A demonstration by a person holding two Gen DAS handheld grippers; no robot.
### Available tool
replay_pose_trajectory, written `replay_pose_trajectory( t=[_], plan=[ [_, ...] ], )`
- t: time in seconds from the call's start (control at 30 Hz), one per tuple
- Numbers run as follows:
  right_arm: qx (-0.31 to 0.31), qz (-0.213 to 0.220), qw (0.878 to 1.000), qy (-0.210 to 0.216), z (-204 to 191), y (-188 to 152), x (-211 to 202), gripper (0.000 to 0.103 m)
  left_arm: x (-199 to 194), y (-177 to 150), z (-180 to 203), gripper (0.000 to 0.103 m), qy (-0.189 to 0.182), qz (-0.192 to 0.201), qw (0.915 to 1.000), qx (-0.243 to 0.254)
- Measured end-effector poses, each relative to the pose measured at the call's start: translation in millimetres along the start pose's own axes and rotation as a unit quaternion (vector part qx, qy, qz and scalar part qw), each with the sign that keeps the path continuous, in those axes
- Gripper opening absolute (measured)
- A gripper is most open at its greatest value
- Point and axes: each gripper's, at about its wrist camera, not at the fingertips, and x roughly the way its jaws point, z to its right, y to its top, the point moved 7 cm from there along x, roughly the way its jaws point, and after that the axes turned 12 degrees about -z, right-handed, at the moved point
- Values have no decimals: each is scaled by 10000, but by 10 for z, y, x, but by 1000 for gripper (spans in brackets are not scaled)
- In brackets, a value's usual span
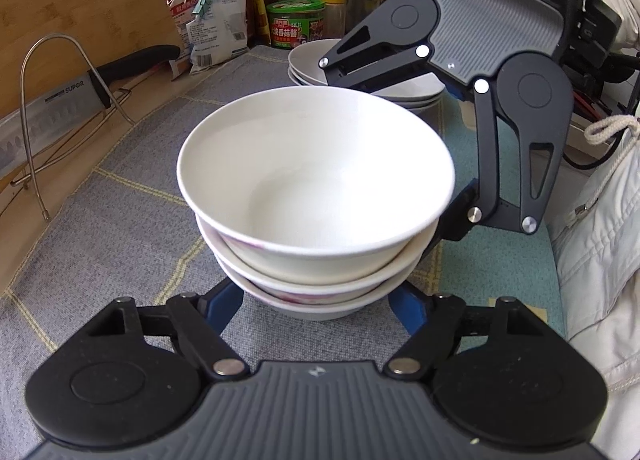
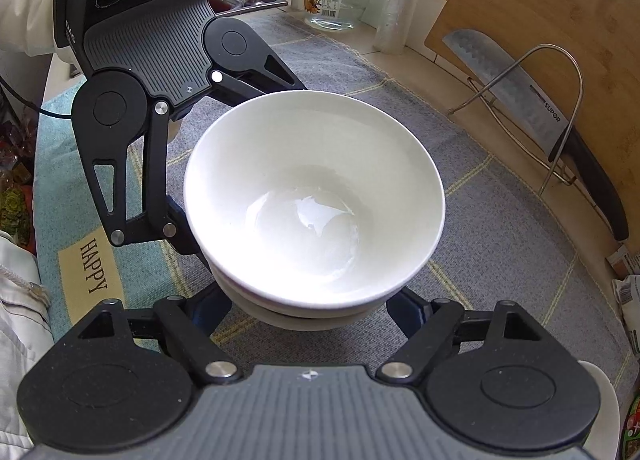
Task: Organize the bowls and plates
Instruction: 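Lift and carry the bowl stack with both grippers over the white plate stack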
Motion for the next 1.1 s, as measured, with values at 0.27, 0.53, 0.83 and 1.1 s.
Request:
replay_pose_trajectory(
  t=[0.27,0.53,0.83,1.1],
  plan=[
    [91,40,9999,30,4,4,0,87,-35,15,14,78,105,-127,9999,2],
    [117,182,9997,68,7,-33,-89,86,-82,82,57,78,240,-258,9994,-32],
    [49,372,9993,-26,80,-127,-285,86,-138,286,114,78,451,-345,9984,26],
    [143,515,9984,-192,280,-339,-539,86,-140,643,193,78,566,-312,9976,243]
  ],
)
